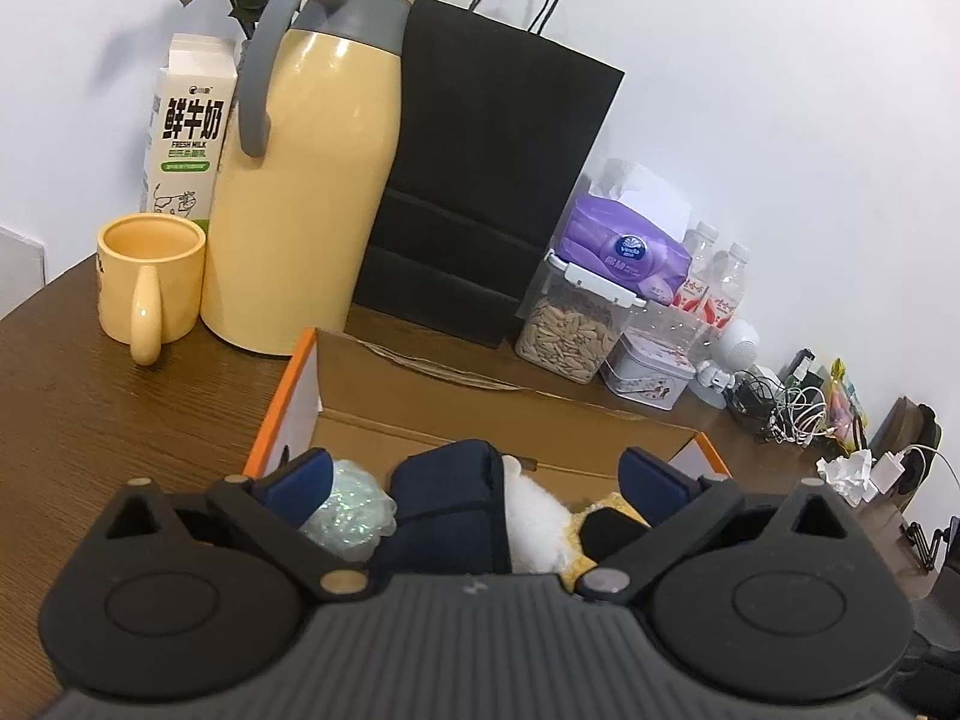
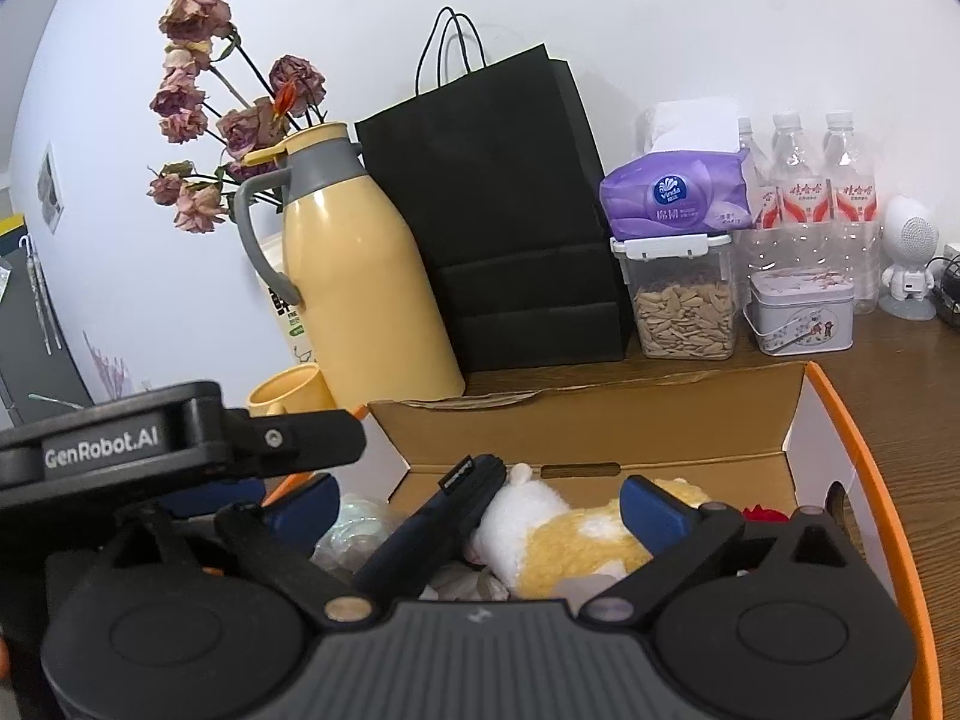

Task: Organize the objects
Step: 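Lower the navy case into the box and open both tools, then move both tools back to the lavender drawstring bag on the table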

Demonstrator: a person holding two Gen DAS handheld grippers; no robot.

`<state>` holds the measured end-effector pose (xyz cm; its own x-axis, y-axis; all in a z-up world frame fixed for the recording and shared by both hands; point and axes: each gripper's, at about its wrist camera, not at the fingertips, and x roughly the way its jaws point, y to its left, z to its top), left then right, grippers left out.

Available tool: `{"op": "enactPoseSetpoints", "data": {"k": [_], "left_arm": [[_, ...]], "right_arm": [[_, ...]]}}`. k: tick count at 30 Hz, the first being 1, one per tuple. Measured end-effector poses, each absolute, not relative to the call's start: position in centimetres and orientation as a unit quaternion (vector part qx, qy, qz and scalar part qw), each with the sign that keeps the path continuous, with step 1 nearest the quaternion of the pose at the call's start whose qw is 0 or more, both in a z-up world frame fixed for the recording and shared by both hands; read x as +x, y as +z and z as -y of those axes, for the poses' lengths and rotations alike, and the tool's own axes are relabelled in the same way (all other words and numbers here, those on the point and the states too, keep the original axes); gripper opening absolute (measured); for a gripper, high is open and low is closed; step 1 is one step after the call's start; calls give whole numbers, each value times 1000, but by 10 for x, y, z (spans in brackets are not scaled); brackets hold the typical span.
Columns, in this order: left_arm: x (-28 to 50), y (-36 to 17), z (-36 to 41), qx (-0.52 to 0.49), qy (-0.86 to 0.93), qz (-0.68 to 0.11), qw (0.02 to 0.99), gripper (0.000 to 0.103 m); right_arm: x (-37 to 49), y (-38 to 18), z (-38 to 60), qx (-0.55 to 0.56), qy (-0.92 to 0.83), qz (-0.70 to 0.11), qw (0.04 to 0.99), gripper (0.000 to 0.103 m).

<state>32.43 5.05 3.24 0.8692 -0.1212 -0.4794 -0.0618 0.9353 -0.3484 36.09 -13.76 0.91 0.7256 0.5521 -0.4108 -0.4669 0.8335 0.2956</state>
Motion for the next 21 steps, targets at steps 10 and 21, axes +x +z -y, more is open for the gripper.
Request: {"op": "enactPoseSetpoints", "data": {"k": [10, 21], "left_arm": [[299, 45, -55, -160, -7, -225, 961, 103], [230, 48, -66, -134, 4, -201, 970, 103]], "right_arm": [[346, 17, 149, 65, 266, -234, 933, 100], [288, 26, 159, 17, 271, -204, 941, 101]]}}
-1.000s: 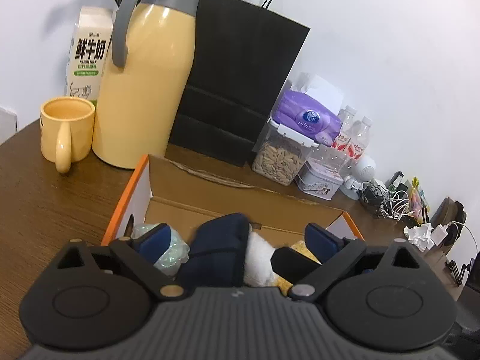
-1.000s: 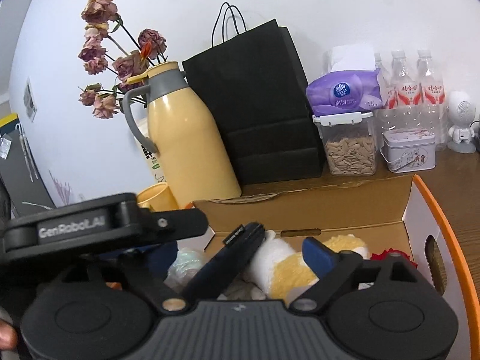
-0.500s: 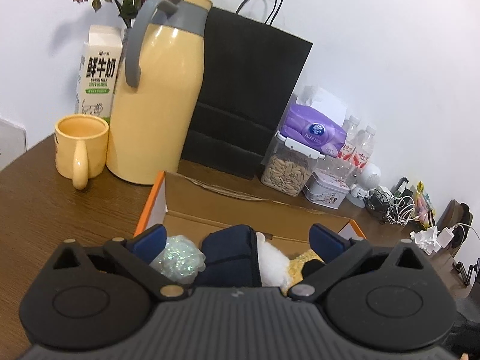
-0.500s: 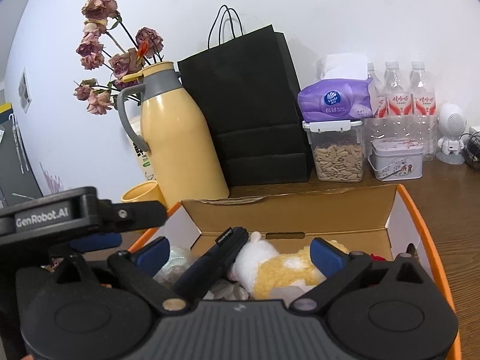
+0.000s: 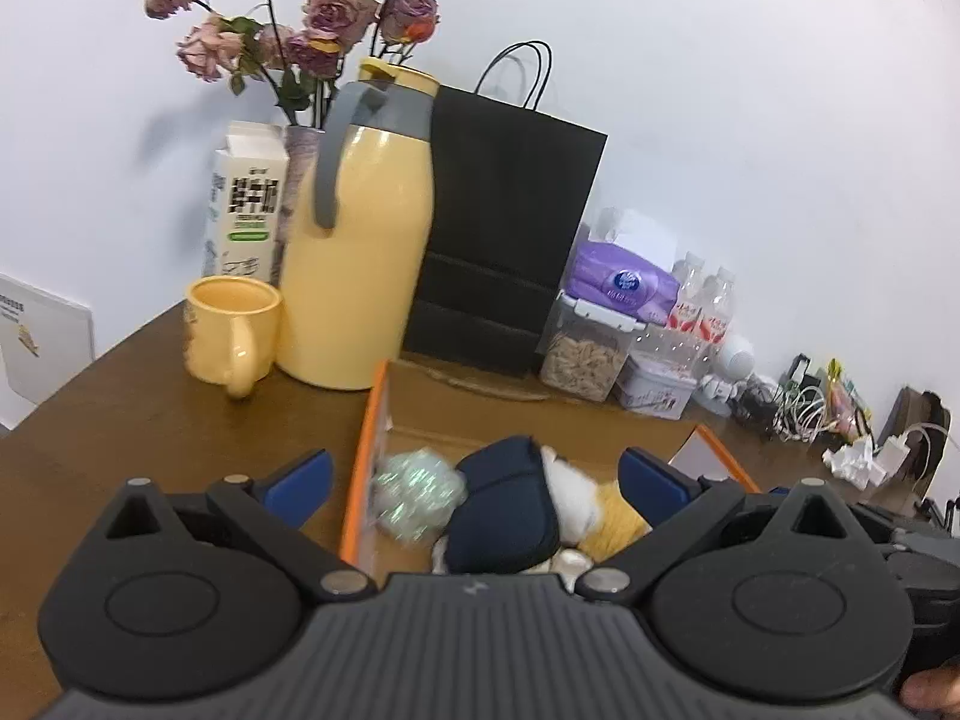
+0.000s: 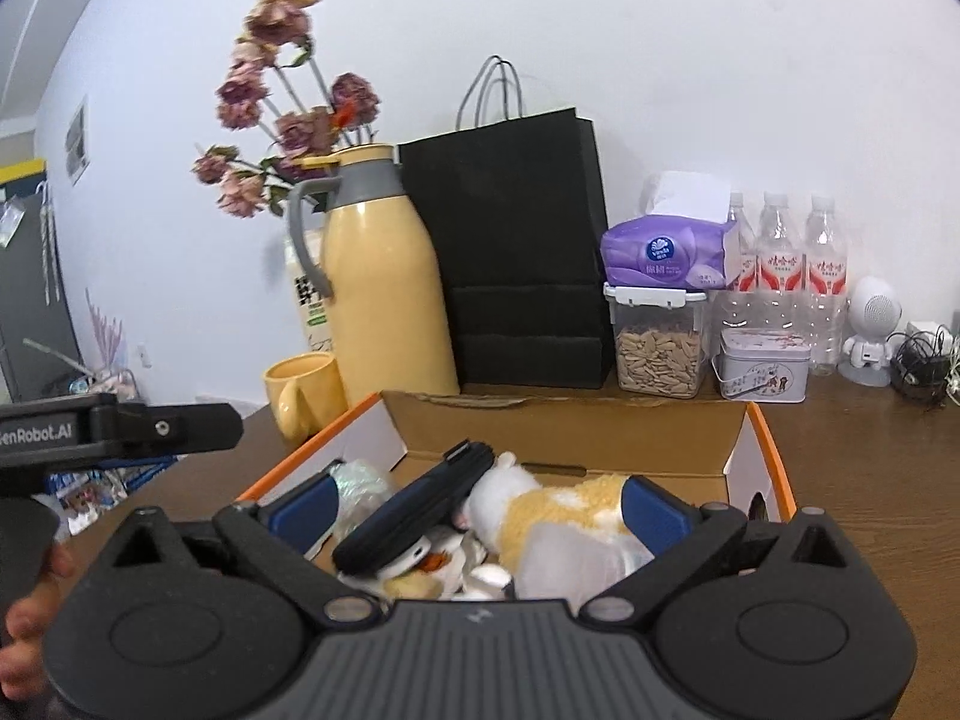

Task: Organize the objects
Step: 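Move both tools back to the lavender drawstring bag on the table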

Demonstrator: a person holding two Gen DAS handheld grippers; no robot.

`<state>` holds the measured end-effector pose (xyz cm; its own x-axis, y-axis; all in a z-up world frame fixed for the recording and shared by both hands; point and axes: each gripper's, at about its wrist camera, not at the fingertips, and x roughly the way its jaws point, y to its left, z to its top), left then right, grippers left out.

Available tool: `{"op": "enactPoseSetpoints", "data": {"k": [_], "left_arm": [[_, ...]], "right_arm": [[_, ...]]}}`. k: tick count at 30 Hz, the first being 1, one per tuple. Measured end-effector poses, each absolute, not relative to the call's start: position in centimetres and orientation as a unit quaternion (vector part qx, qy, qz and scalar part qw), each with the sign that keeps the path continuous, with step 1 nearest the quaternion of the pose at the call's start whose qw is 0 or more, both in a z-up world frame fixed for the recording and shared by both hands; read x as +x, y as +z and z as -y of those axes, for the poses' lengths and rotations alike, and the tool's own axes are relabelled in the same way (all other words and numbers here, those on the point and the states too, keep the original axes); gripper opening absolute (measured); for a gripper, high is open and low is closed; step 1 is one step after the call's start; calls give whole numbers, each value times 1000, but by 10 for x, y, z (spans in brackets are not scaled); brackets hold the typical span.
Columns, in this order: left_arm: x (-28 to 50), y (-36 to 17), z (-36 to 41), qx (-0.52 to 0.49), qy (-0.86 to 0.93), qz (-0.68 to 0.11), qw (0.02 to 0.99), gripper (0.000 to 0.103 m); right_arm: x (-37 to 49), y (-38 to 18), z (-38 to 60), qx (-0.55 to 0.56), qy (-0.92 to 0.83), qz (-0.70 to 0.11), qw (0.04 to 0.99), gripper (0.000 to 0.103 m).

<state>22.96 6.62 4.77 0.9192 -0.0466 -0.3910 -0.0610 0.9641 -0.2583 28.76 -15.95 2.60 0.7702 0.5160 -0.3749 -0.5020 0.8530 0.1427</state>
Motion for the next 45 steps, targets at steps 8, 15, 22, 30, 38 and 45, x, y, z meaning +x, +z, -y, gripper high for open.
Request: {"op": "enactPoseSetpoints", "data": {"k": [8, 15, 22, 30, 38, 45], "left_arm": [[200, 26, -76, -108, 20, -250, 962, 103], [185, -5, -77, -94, 21, -309, 946, 103], [174, -22, -69, -84, 1, -346, 934, 103], [176, -40, -61, -62, 6, -370, 927, 103], [177, -45, -47, -18, 15, -371, 928, 103], [178, -47, -43, -9, 15, -365, 931, 103]], "right_arm": [[249, 10, 159, -2, 281, -230, 932, 101], [230, -20, 159, -26, 275, -285, 918, 102], [214, -40, 157, -34, 277, -321, 905, 102], [204, -51, 152, -33, 275, -343, 898, 102], [201, -57, 147, -44, 265, -339, 902, 103], [195, -59, 138, -67, 266, -331, 903, 103]]}}
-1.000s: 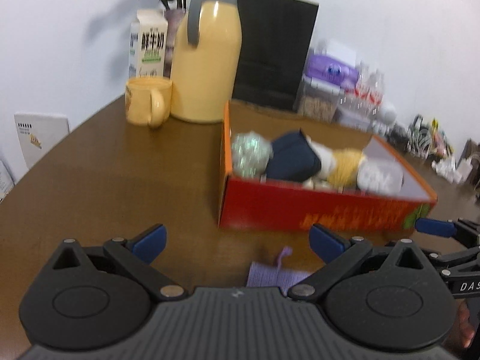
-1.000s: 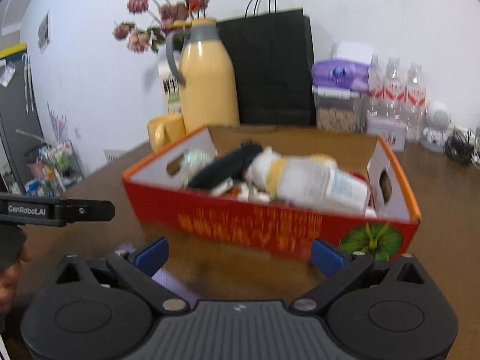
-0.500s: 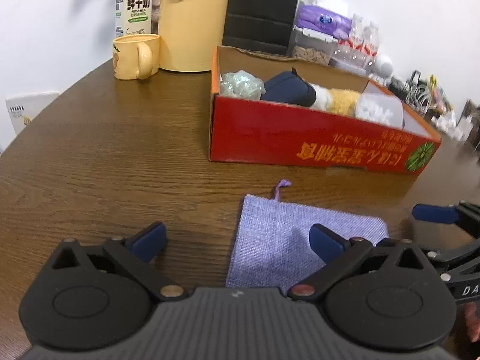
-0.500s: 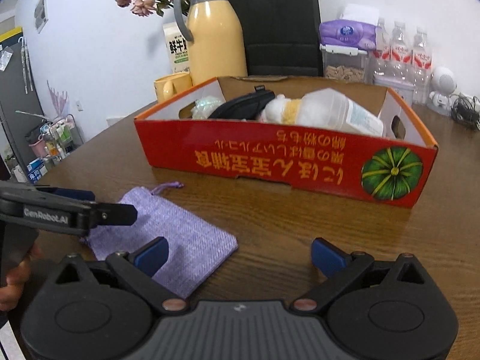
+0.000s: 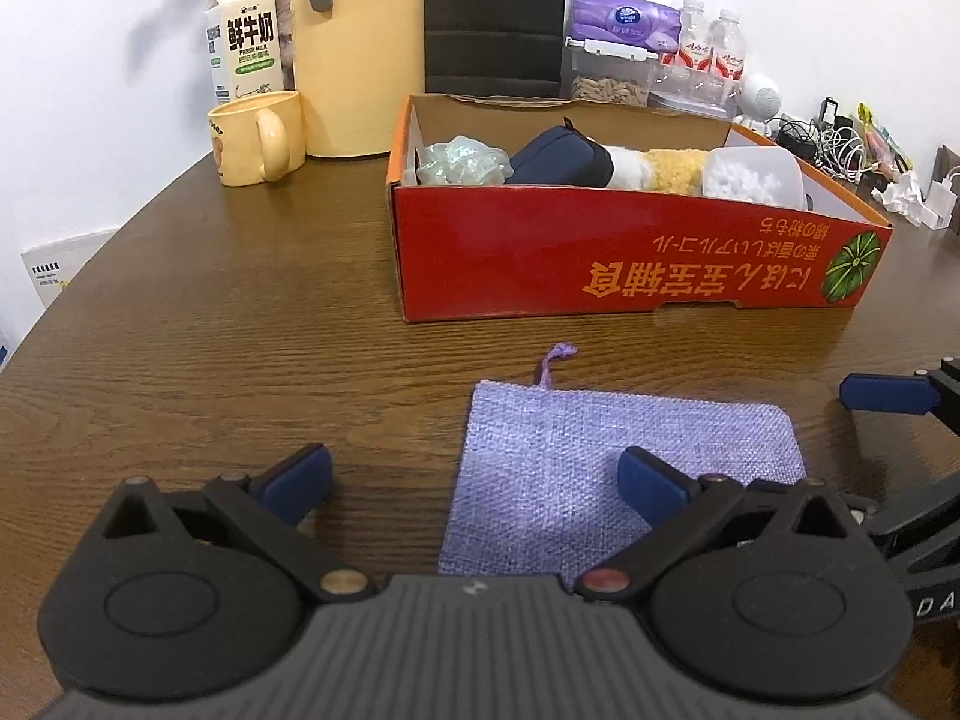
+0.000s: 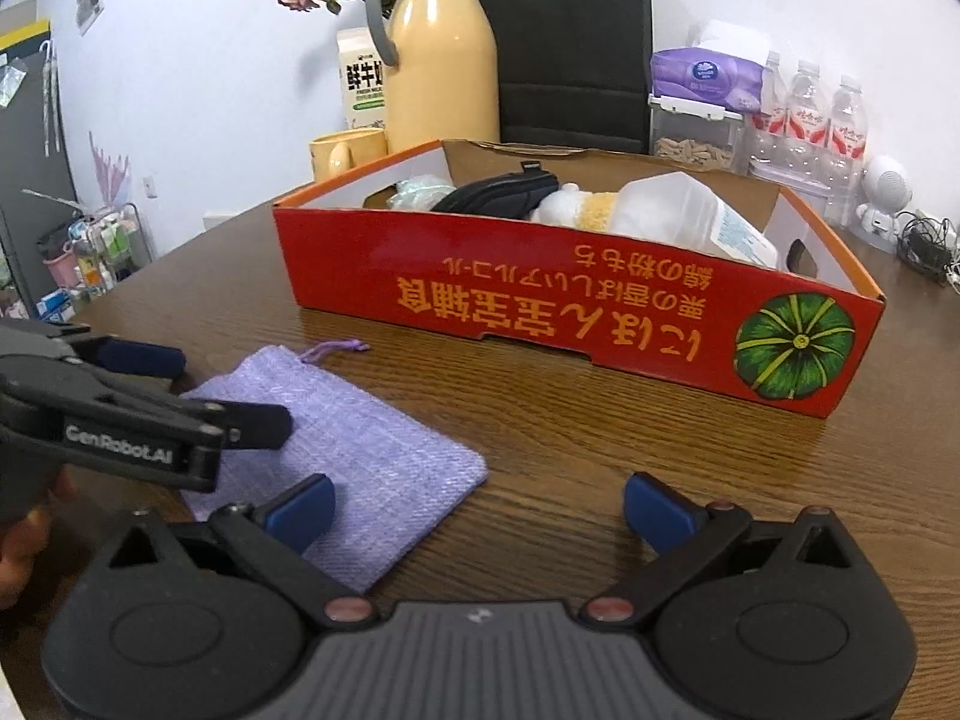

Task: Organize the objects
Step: 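Move both tools back to the lavender drawstring bag on the table, then close both tools on the lavender drawstring bag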

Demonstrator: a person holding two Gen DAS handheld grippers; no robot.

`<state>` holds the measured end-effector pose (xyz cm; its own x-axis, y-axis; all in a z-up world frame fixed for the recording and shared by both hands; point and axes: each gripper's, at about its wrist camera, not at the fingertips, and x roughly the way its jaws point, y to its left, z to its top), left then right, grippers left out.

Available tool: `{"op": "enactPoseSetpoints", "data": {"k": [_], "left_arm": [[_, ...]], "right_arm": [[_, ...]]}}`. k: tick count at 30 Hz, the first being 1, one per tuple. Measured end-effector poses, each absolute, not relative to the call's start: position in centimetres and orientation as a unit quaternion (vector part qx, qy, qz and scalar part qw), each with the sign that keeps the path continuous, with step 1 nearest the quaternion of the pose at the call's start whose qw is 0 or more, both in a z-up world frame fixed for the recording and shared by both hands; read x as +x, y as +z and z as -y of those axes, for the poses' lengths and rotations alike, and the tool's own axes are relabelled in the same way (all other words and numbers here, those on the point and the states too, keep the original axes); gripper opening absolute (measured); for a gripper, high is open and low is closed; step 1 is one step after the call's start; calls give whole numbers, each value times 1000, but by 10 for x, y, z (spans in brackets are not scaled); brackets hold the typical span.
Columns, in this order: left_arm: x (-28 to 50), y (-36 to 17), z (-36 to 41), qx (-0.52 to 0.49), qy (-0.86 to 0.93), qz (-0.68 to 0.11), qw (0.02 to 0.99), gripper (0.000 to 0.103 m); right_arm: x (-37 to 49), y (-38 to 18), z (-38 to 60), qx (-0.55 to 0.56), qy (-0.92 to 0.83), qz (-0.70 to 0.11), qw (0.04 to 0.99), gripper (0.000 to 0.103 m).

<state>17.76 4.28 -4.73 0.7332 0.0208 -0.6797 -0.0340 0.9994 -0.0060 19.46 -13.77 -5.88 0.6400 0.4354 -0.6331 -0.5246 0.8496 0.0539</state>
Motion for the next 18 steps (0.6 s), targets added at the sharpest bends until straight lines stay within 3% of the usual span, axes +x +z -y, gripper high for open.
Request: {"op": "enactPoseSetpoints", "data": {"k": [6, 9, 14, 18], "left_arm": [[175, -48, -38, -3, 7, -360, 933, 101], [173, -47, -37, 1, -1, -355, 935, 93], [168, -45, -32, 6, -20, -344, 939, 74], [166, -45, -30, 8, -25, -340, 940, 69]], "right_arm": [[188, -58, 131, -70, 281, -329, 899, 103], [186, -57, 129, -73, 286, -327, 898, 100], [181, -56, 126, -75, 295, -318, 898, 83], [178, -55, 124, -81, 299, -312, 898, 70]]}}
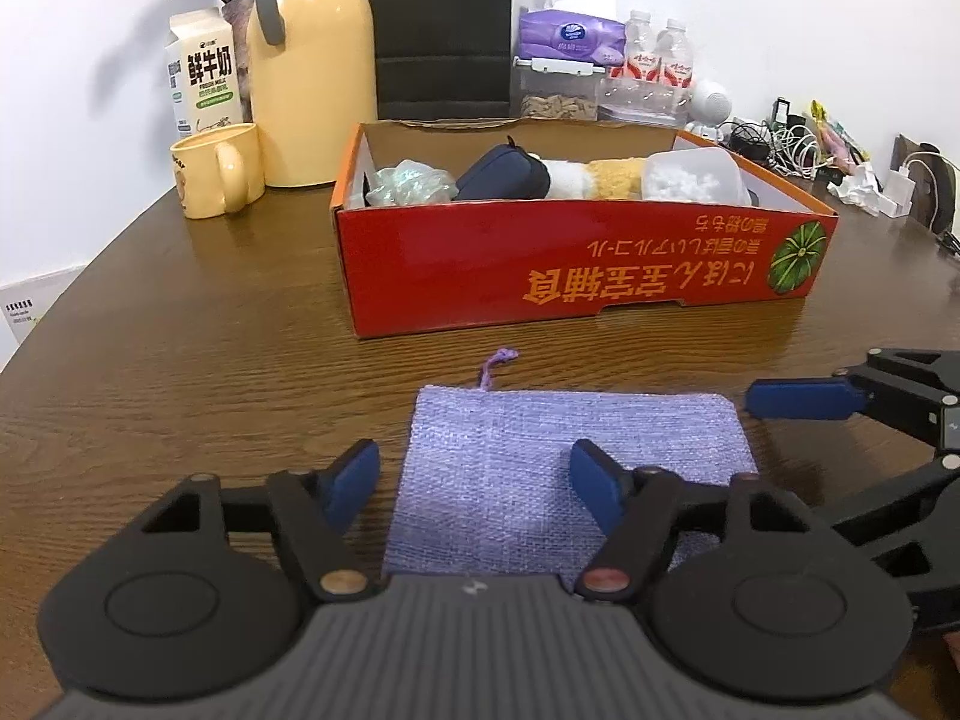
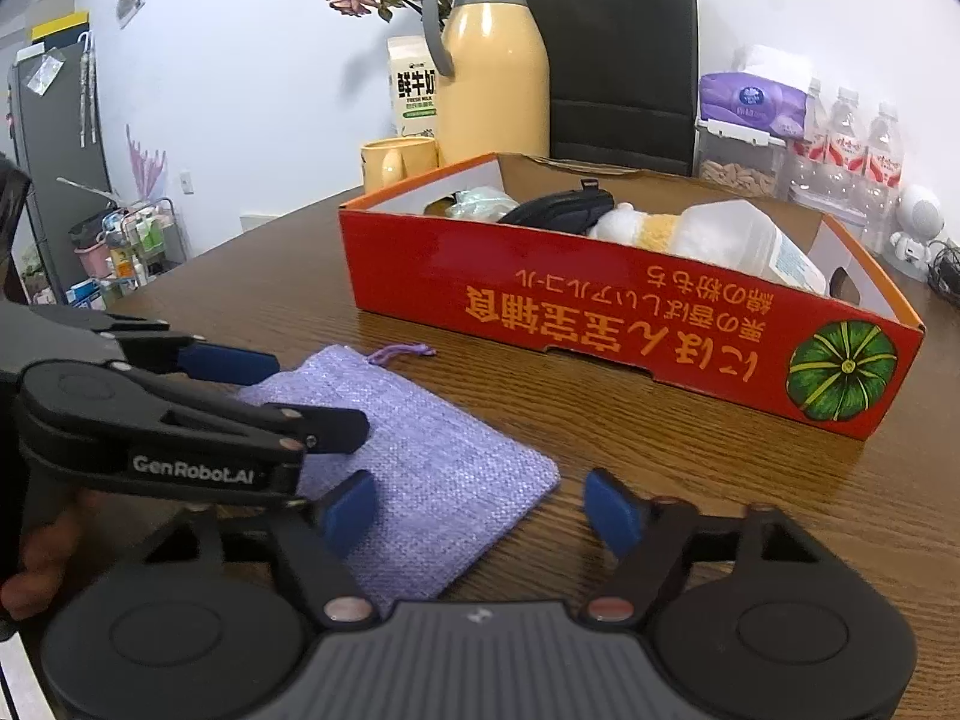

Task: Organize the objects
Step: 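Close both tools on the lavender drawstring bag, then lift the lavender bag with both tools and carry it over the box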

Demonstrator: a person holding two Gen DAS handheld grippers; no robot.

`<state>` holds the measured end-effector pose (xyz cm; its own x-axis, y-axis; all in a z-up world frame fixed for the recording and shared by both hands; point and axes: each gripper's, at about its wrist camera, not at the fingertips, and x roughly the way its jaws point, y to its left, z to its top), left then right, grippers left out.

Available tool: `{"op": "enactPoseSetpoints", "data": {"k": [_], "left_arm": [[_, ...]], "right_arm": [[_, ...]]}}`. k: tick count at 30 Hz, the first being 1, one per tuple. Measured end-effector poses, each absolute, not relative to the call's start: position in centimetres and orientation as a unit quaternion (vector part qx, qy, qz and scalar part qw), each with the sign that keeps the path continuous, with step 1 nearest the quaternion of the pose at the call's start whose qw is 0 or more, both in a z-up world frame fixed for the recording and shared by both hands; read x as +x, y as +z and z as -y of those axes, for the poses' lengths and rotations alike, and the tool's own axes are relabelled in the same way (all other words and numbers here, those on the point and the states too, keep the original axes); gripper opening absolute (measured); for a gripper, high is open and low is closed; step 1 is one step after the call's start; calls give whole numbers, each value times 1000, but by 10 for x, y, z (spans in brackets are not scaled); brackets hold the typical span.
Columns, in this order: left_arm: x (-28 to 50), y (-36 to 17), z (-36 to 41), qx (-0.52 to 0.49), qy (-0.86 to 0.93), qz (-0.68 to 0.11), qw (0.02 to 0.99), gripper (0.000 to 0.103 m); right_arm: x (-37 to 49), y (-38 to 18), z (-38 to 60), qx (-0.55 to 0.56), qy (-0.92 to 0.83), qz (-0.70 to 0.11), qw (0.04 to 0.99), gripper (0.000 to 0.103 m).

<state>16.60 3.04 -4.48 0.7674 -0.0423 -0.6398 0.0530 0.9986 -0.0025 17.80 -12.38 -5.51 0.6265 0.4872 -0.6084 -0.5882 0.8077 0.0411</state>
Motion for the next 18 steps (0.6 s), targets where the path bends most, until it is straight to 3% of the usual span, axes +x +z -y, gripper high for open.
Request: {"op": "enactPoseSetpoints", "data": {"k": [2, 6, 8, 10, 13, 18], "left_arm": [[165, -44, -29, 8, -29, -338, 941, 61], [162, -44, -28, 8, -27, -335, 942, 55], [160, -43, -27, 9, -32, -333, 942, 48], [157, -44, -25, 14, -36, -331, 943, 44], [153, -43, -21, 10, -48, -330, 943, 26], [148, -43, -17, 9, -53, -326, 944, 22]], "right_arm": [[176, -54, 122, -84, 308, -308, 896, 61], [173, -53, 121, -85, 309, -305, 897, 54], [172, -53, 122, -80, 315, -303, 896, 33], [171, -53, 122, -78, 318, -303, 895, 29], [170, -53, 121, -77, 325, -302, 893, 20], [165, -51, 123, -69, 336, -294, 892, 9]]}}
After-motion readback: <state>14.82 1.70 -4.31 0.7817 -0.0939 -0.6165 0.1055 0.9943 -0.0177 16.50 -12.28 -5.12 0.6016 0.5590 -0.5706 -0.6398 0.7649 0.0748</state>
